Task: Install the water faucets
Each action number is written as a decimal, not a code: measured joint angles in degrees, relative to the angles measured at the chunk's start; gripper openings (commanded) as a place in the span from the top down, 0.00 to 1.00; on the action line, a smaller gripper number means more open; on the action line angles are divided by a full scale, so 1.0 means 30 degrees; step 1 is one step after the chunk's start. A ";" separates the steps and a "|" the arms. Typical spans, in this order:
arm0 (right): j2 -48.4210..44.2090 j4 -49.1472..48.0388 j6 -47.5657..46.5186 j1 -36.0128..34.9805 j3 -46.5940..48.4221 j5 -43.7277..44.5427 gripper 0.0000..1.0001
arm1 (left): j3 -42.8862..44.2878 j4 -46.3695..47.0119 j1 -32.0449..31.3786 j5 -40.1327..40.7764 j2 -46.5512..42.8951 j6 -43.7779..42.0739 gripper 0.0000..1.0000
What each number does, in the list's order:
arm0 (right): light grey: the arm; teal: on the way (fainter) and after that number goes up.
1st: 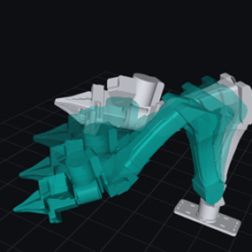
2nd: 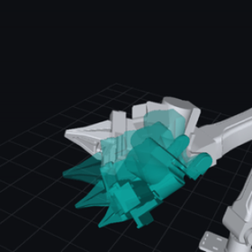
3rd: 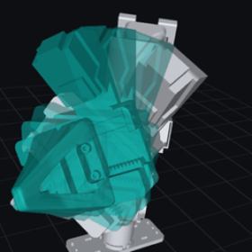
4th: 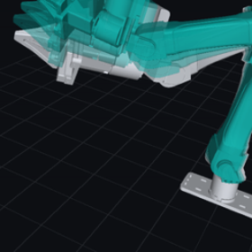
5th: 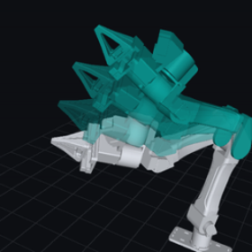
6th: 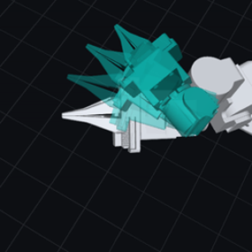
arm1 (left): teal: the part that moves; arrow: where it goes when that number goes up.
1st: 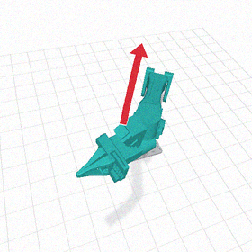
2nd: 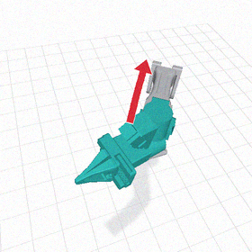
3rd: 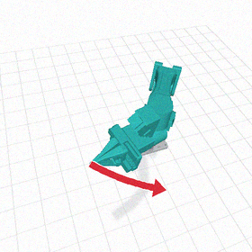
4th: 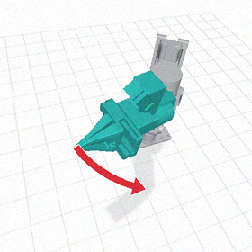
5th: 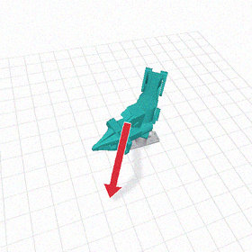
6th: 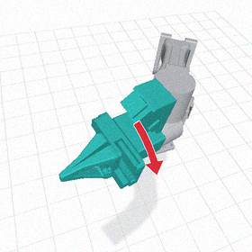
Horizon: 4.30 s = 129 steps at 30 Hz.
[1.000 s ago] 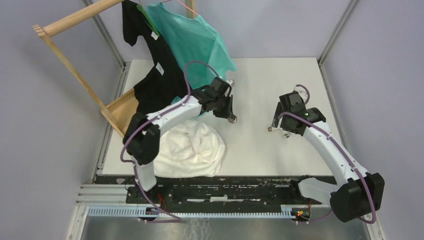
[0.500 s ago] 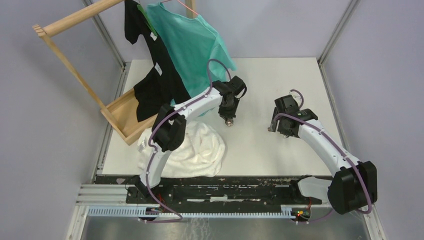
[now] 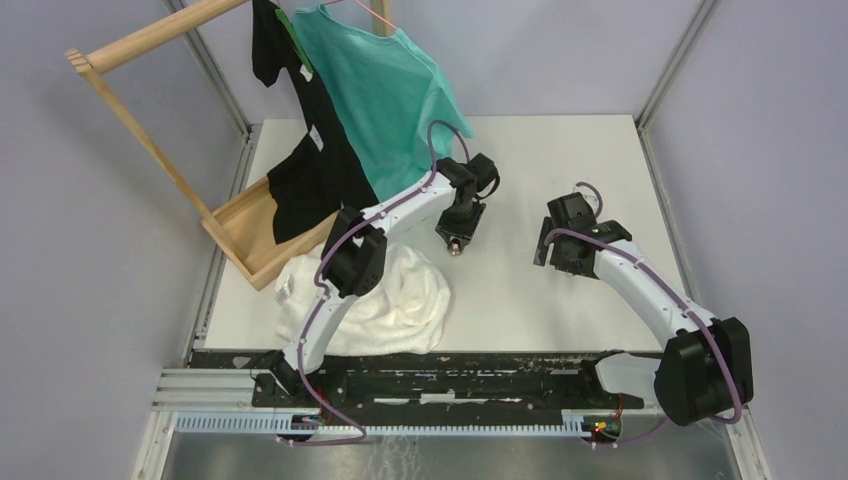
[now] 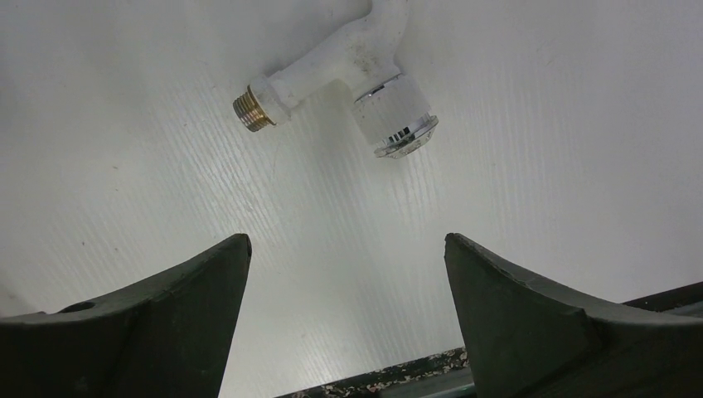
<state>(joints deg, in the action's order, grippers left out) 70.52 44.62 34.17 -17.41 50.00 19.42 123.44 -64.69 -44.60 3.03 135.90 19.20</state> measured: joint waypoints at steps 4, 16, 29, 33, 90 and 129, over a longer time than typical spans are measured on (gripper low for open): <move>0.0284 -0.0029 0.0000 0.0000 0.0000 -0.0109 0.05 | -0.0007 -0.0066 0.0000 0.0189 0.0138 -0.0036 0.29; 0.0372 0.0051 0.0000 0.0000 0.0102 0.0175 0.05 | 0.0357 -0.0131 -0.0015 0.0466 -0.1158 -0.0044 0.22; 0.0474 -0.0423 0.0022 0.2681 0.0379 -0.0510 0.02 | -1.0812 0.6258 -0.0138 0.0299 -1.4207 -0.0051 0.21; 0.0627 -0.0670 0.0000 0.3898 0.0350 -0.1348 0.00 | -1.5344 0.8590 -0.0146 0.0568 -1.7318 -0.0029 0.22; 0.7898 -0.3206 -0.3971 0.4146 0.1814 -0.7934 0.15 | -2.3635 1.7507 -0.0138 -0.1749 -2.1369 0.2302 0.11; 0.9129 -0.3840 0.2280 0.0430 0.2710 -0.3949 0.80 | -2.3707 1.7923 -0.0124 -0.3322 -2.0123 0.2783 0.09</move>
<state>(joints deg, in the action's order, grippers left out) 97.91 33.10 41.01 -16.12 58.13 7.57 52.31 -10.92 -44.97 -6.94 75.53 27.55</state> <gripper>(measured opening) 0.421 0.902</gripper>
